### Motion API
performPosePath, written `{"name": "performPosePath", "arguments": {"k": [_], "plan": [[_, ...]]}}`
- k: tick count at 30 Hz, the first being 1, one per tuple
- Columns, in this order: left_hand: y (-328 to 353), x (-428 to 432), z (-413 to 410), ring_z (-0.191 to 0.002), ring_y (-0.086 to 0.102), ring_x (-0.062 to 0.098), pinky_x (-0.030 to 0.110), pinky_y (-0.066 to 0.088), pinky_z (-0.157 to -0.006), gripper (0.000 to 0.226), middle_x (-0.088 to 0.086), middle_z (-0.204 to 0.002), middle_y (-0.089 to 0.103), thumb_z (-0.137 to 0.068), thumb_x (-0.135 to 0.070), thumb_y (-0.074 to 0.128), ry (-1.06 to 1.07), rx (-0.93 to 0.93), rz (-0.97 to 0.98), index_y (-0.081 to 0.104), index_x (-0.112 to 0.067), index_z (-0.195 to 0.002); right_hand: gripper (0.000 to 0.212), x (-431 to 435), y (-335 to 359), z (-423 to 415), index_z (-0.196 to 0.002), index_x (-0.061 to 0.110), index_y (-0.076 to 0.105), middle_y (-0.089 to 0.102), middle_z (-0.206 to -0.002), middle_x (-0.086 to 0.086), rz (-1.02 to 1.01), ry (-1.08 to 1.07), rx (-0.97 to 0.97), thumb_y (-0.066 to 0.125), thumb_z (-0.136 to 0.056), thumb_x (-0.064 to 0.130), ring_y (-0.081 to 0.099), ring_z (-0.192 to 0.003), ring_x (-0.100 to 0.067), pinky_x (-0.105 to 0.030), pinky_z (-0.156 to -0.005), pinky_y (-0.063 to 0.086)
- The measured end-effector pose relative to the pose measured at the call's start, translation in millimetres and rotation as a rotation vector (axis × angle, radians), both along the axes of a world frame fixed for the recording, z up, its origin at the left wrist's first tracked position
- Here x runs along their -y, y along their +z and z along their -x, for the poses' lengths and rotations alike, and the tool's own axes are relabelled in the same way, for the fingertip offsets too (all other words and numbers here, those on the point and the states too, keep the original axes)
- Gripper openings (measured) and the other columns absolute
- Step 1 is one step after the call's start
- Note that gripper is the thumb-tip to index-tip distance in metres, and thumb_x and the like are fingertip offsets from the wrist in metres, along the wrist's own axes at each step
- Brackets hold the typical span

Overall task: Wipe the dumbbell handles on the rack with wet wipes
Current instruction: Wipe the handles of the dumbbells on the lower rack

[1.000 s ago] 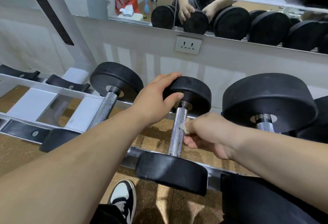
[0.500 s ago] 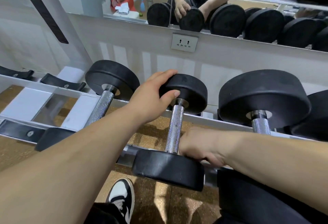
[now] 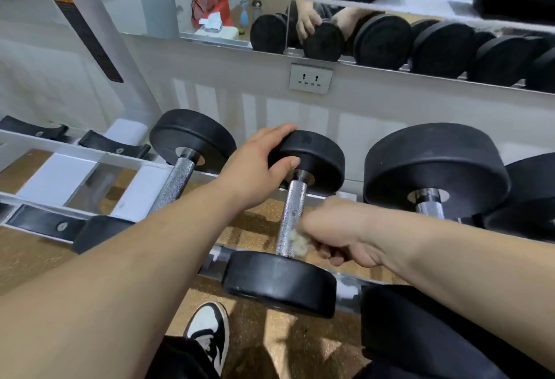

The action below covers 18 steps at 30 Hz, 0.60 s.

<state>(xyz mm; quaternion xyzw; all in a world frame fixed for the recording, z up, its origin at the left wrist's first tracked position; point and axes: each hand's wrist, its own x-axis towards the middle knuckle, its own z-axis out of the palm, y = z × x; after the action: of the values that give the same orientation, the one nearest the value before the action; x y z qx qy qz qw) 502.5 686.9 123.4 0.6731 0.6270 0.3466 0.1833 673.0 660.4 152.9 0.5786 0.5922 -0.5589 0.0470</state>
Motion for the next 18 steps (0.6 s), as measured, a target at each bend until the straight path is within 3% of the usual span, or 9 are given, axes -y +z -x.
{"name": "performPosePath", "arguments": {"k": [2,5,7,9,11,13,15,18], "plan": [[8,7,-6,-0.141,0.044,0.012,0.028,0.033,-0.118,0.063,-0.01,-0.156,0.046,-0.1,-0.024,0.063,0.02,-0.043,0.05,0.039,-0.032,-0.158,0.018,6,20,-1,-0.075,0.015,0.055,0.05,-0.056,-0.003,0.021,0.084,-0.047,0.053,-0.092,0.01,0.034,-0.043,-0.013,-0.025,-0.046,0.022],[20,35,-12,-0.148,0.037,0.012,0.024,0.025,-0.122,0.071,-0.007,-0.162,0.038,-0.098,-0.013,0.062,0.063,-0.135,0.111,0.032,-0.026,-0.161,0.009,-7,36,-3,-0.085,0.014,0.061,0.055,-0.057,-0.003,-0.141,-0.135,-0.212,0.055,-0.091,0.011,0.037,-0.043,-0.016,-0.024,-0.047,0.025],[26,65,-12,-0.131,0.052,0.01,0.019,0.033,-0.111,0.063,-0.01,-0.147,0.051,-0.099,-0.014,0.061,0.128,-0.101,0.171,0.04,-0.024,-0.157,0.01,-10,42,-17,-0.086,0.012,0.064,0.055,-0.058,-0.003,-0.181,-0.203,-0.274,0.055,-0.09,0.009,0.039,-0.044,-0.015,-0.024,-0.046,0.026],[29,86,-8,-0.111,0.064,0.013,0.022,0.045,-0.097,0.042,-0.007,-0.125,0.067,-0.099,-0.02,0.061,0.194,-0.091,0.291,0.06,-0.024,-0.14,0.012,-6,37,-28,-0.087,0.01,0.066,0.054,-0.063,-0.004,-0.138,-0.232,-0.296,0.055,-0.091,0.008,0.041,-0.044,-0.014,-0.023,-0.043,0.03],[30,96,-13,-0.089,0.067,0.015,0.025,0.05,-0.079,0.015,-0.007,-0.092,0.073,-0.097,-0.027,0.061,0.217,-0.151,0.366,0.075,-0.023,-0.102,0.011,4,25,-37,-0.089,0.009,0.066,0.054,-0.065,-0.006,-0.104,-0.26,-0.285,0.055,-0.091,0.007,0.044,-0.045,-0.015,-0.023,-0.041,0.034],[30,99,-31,-0.064,0.056,0.014,0.029,0.044,-0.06,0.029,-0.007,-0.06,0.06,-0.094,-0.032,0.063,0.248,-0.154,0.396,0.064,-0.015,-0.071,0.013,10,11,-39,-0.085,0.008,0.067,0.055,-0.069,-0.01,-0.084,-0.31,-0.277,0.055,-0.086,0.004,0.047,-0.046,-0.017,-0.024,-0.043,0.038],[23,101,-44,-0.057,0.047,0.014,0.035,0.046,-0.061,0.032,-0.006,-0.051,0.051,-0.088,-0.03,0.065,0.253,-0.045,0.411,0.056,-0.012,-0.063,0.014,14,4,-38,-0.081,0.007,0.07,0.057,-0.073,-0.013,-0.054,-0.355,-0.288,0.057,-0.083,0.002,0.052,-0.051,-0.021,-0.028,-0.046,0.046],[15,96,-44,-0.062,0.05,0.018,0.038,0.054,-0.07,0.019,0.005,-0.063,0.059,-0.079,-0.028,0.062,0.197,-0.012,0.39,0.061,-0.01,-0.071,0.017,7,0,-30,-0.093,0.008,0.073,0.064,-0.077,-0.017,-0.069,-0.348,-0.254,0.056,-0.09,0.006,0.062,-0.06,-0.026,-0.036,-0.055,0.059]]}}
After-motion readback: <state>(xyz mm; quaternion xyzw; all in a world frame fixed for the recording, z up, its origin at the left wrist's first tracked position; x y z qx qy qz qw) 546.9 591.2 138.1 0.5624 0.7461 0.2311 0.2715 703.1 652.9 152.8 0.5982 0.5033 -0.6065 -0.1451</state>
